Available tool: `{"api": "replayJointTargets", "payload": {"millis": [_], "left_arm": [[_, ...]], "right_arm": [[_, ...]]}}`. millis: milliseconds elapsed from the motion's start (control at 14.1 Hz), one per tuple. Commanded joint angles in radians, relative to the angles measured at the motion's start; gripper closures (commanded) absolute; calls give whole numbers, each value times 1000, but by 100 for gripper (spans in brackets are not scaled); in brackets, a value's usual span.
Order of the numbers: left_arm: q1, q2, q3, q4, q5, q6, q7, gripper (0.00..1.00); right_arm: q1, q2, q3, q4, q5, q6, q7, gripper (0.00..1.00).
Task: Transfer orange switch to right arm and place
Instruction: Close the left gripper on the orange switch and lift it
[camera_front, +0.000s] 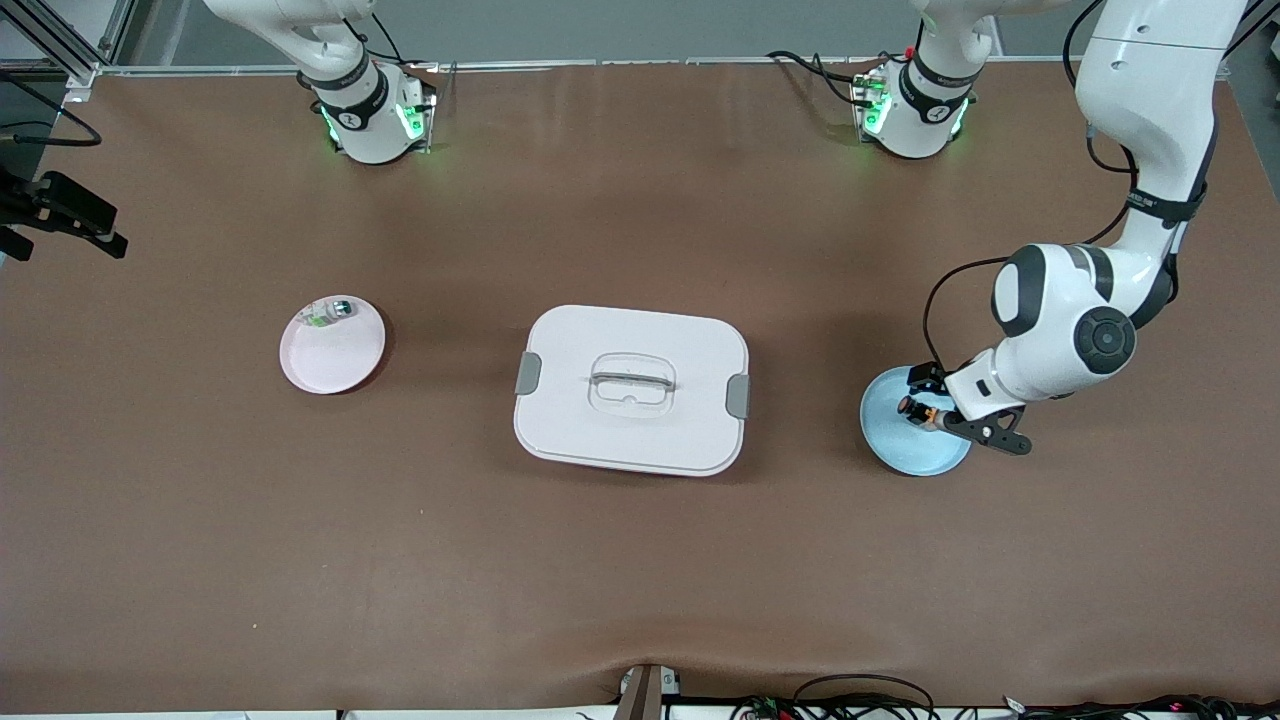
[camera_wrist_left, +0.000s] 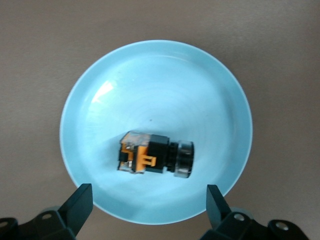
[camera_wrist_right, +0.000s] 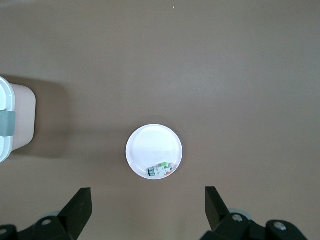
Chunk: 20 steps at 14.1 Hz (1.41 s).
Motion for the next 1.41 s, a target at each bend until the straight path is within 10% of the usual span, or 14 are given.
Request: {"api": "replayJointTargets", "payload": {"millis": [0, 778, 1131, 1343], "left_arm": [[-1, 33, -14, -2, -24, 64, 31, 0], [-1, 89, -15, 7, -25, 126, 103, 0], [2, 83, -15, 4, -29, 124, 106, 82], [7, 25, -18, 7, -29, 76, 100, 99]], "right_arm": [[-18, 14, 15, 28, -10, -13, 11, 0], [-14, 23, 17, 28, -6, -13, 12, 0], [-15, 23, 17, 28, -4, -13, 12, 0], [-14, 23, 17, 28, -4, -13, 11, 0]]}}
